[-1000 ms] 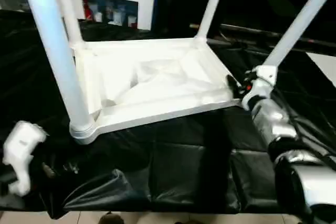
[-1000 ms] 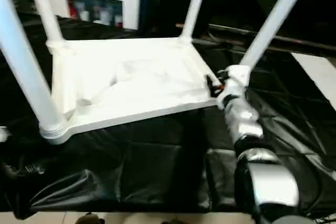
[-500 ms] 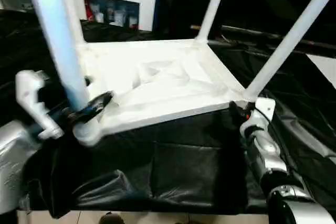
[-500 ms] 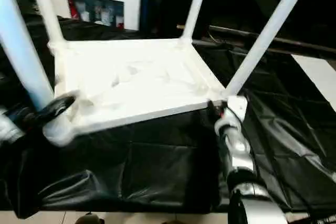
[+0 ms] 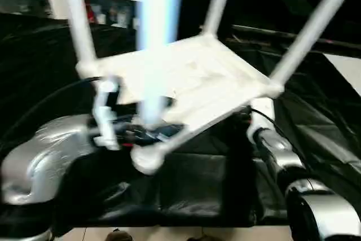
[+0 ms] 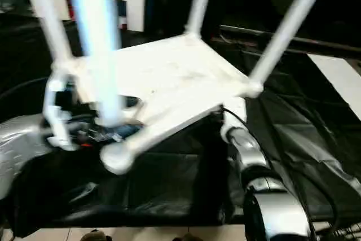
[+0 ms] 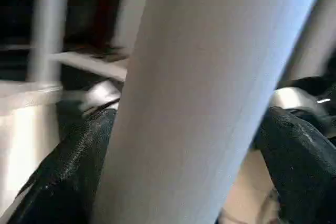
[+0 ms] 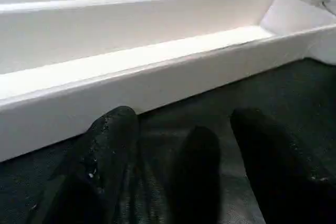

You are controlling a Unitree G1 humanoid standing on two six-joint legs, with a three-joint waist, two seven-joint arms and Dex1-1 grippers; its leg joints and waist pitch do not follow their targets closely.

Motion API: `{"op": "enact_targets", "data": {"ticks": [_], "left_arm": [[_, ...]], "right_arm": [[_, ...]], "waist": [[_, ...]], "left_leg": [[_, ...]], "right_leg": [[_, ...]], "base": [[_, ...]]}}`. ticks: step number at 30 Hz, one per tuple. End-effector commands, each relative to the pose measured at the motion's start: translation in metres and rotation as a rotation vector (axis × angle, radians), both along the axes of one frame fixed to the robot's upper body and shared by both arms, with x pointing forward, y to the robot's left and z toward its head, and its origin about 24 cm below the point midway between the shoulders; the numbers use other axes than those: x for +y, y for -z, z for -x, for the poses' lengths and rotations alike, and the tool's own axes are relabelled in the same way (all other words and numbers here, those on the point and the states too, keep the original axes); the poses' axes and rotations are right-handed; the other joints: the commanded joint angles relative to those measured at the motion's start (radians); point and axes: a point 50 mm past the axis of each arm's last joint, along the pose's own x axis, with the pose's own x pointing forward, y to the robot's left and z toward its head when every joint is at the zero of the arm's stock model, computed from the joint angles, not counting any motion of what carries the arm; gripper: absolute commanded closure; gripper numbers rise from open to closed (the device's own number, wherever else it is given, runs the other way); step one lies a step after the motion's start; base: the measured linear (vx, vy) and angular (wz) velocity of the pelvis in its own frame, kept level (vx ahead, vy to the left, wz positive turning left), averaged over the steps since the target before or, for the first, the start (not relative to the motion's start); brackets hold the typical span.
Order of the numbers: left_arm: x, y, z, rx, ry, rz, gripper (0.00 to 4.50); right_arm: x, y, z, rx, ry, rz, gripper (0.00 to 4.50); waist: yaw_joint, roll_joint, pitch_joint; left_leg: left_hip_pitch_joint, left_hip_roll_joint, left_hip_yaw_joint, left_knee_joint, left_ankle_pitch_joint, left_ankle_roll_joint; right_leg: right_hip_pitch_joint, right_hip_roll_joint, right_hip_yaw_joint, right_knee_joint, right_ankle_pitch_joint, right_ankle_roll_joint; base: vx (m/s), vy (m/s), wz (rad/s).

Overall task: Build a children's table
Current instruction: Rotate table base

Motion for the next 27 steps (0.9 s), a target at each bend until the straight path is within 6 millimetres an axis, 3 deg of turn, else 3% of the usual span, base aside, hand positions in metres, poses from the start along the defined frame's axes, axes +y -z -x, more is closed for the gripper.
{"op": "enact_targets", "data": {"ticks": [1, 9, 15, 21, 27], "left_arm": [[-0.023, -0.009, 0.010, -0.019, 0.159, 0.037, 0.07], [-0.062, -0.011, 0.015, -0.020, 0.300, 0.076, 0.07], [-0.081, -0.010, 0.013, -0.032, 0.313, 0.095, 0.07], [-0.095, -0.008, -0.012, -0.141, 0.110, 0.041, 0.07], [-0.074, 0.009, -0.046, -0.232, -0.149, -0.177, 0.07]], "right_arm": [[0.014, -0.010, -0.008, -0.021, -0.079, -0.001, 1.20], [0.033, -0.015, -0.012, -0.033, -0.168, 0.000, 1.20], [0.050, -0.019, -0.014, -0.038, -0.221, -0.027, 1.20], [0.077, -0.022, -0.012, -0.039, -0.348, -0.026, 1.20], [0.067, -0.030, -0.019, -0.067, -0.266, -0.045, 1.20]], "waist": [[0.000, 0.021, -0.060], [-0.013, 0.021, -0.063], [-0.019, 0.021, -0.062], [-0.023, 0.019, -0.062], [-0.020, 0.024, -0.060]], "left_leg": [[0.004, -0.001, 0.011, -0.073, -0.259, -0.060], [0.000, -0.001, 0.012, -0.068, -0.213, -0.048], [0.002, 0.001, 0.011, -0.069, -0.233, -0.041], [-0.001, 0.003, 0.008, -0.069, -0.233, -0.031], [0.006, 0.002, 0.005, -0.072, -0.276, -0.035]], "right_leg": [[0.048, -0.030, 0.033, -0.062, -0.212, -0.156], [0.052, -0.028, 0.034, -0.058, -0.161, -0.167], [0.051, -0.028, 0.033, -0.061, -0.182, -0.169], [0.054, -0.031, 0.034, -0.064, -0.188, -0.163], [0.048, -0.030, 0.034, -0.070, -0.248, -0.147]], "base": [[0.000, 0.000, 0.00], [0.000, 0.000, 0.00], [0.000, 0.000, 0.00], [0.000, 0.000, 0.00], [0.000, 0.000, 0.00]]}}
